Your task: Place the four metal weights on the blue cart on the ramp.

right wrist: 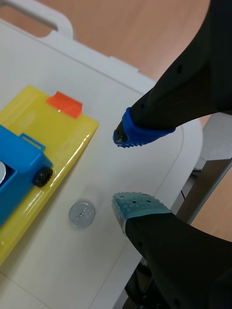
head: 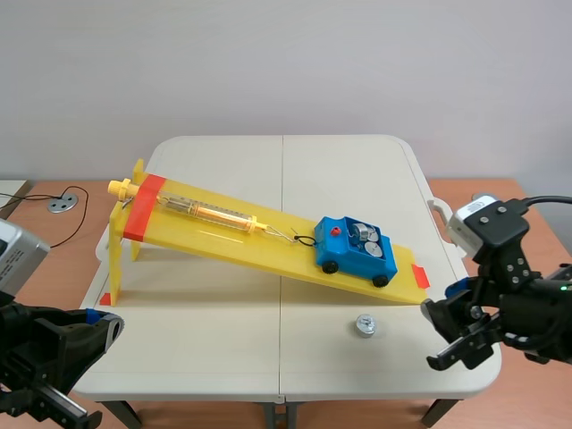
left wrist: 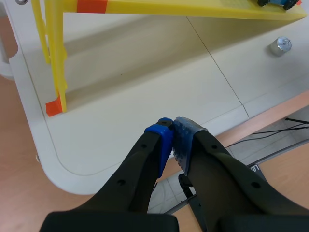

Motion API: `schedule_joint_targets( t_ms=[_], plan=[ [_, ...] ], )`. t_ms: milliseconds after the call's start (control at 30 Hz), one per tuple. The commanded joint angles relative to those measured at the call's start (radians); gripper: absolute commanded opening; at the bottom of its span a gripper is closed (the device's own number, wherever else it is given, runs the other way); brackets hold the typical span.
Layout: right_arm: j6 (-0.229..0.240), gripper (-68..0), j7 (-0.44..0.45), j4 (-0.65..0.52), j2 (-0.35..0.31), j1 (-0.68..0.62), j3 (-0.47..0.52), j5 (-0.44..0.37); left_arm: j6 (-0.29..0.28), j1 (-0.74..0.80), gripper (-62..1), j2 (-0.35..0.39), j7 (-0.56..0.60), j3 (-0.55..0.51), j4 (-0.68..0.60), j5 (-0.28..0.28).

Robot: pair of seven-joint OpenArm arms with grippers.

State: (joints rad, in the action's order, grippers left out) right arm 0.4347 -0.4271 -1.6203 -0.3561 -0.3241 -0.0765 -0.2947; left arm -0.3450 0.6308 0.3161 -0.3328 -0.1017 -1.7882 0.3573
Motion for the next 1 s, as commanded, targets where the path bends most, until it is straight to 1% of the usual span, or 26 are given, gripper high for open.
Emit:
schedule_joint_targets(
  t_ms=[0,233,400,667,800,967],
  plan=[
    [0.028,-44.0,0.144,-0.046,-0.003,0.102,0.001,-0.003,-0.025,-0.035,-58.0,-0.003,0.096,-0.014,-0.051,0.066],
    [0.027,-44.0,0.192,0.092,0.055,0.178,-0.08,0.061,-0.025,-0.035,-58.0,-0.003,0.096,-0.014,-0.051,0.066],
    [0.026,-44.0,0.222,0.168,0.09,0.221,-0.099,0.083,-0.025,-0.035,-58.0,-0.003,0.096,-0.014,-0.051,0.066],
    [0.027,-44.4,0.27,0.242,0.128,0.264,-0.111,0.112,-0.025,-0.035,-58.0,-0.003,0.096,-0.014,-0.051,0.066],
    [0.026,-44.4,0.274,0.266,0.141,0.277,-0.135,0.113,-0.025,-0.035,-58.0,-0.003,0.097,-0.014,-0.051,0.066],
    [0.022,-44.4,0.285,0.297,0.156,0.286,-0.16,0.134,-0.025,-0.035,-58.0,-0.003,0.097,-0.014,-0.051,0.066]
  ],
)
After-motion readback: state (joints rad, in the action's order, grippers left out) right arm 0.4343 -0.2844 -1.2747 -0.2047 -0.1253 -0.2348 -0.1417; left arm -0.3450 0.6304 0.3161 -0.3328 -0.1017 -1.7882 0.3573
